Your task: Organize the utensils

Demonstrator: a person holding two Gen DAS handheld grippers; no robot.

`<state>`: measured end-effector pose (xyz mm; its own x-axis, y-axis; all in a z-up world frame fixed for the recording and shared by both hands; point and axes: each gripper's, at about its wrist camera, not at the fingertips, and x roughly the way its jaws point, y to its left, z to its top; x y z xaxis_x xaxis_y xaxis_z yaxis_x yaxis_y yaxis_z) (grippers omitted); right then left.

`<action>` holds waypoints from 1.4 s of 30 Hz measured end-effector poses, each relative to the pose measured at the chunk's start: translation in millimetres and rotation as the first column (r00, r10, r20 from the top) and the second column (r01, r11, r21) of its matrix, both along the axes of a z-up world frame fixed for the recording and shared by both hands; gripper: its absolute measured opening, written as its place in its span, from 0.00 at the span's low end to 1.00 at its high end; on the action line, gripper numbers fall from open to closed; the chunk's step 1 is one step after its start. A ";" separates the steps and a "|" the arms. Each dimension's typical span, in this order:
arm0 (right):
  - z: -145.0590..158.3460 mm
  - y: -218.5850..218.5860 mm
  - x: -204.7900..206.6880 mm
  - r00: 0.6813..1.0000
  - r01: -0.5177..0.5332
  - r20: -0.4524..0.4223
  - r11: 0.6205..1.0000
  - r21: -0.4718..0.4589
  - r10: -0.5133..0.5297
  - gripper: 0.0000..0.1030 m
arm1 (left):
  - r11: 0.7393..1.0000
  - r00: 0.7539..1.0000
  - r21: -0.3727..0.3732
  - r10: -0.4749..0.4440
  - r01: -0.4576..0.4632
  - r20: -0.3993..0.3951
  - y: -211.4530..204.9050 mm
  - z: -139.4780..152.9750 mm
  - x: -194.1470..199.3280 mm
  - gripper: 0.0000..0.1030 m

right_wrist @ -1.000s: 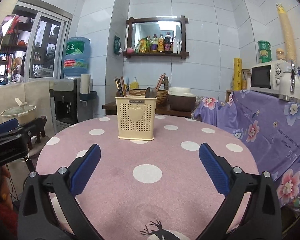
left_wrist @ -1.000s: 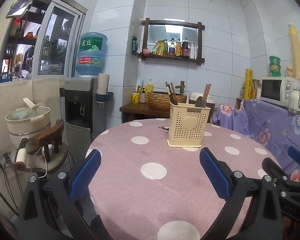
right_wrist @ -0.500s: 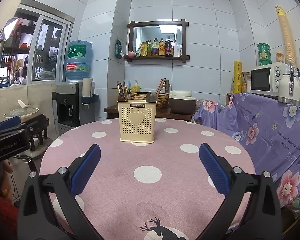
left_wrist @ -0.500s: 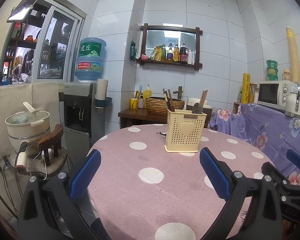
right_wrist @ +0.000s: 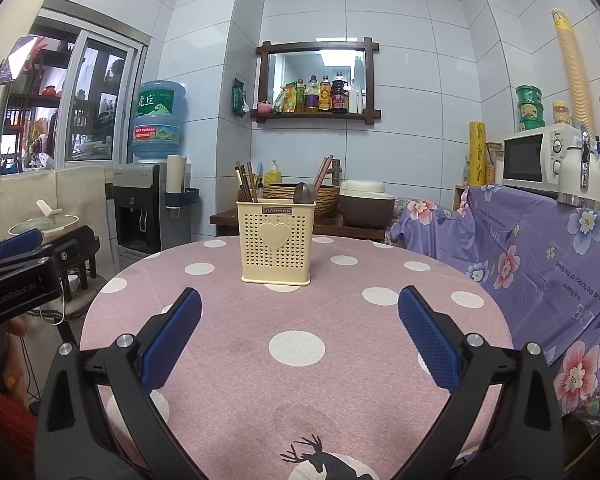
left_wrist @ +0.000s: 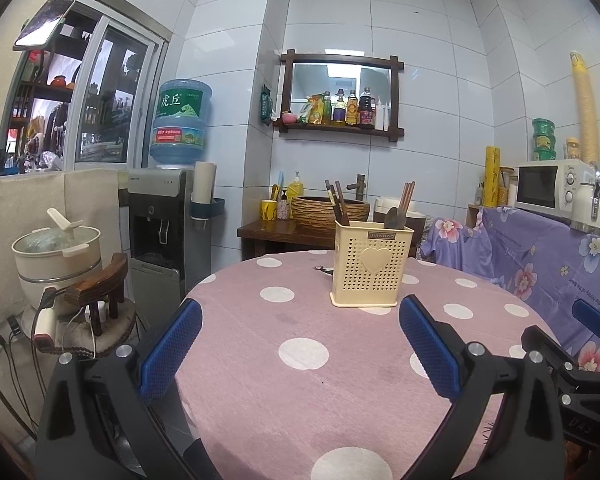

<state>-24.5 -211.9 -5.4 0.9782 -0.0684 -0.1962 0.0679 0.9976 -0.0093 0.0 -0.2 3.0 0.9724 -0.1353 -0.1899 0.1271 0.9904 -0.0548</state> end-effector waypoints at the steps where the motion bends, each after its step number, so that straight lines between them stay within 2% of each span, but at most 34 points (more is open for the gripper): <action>1: 0.1 -0.1 0.0 1.000 0.000 0.001 1.000 -0.001 0.000 0.95 | 1.000 1.000 -0.001 -0.002 0.002 -0.001 0.4 0.0 0.2 0.95; 42: 0.0 -1.7 1.2 1.000 0.000 -0.003 1.000 0.001 0.000 0.95 | 1.000 1.000 0.011 0.009 -0.009 0.009 0.6 -0.1 -1.1 0.95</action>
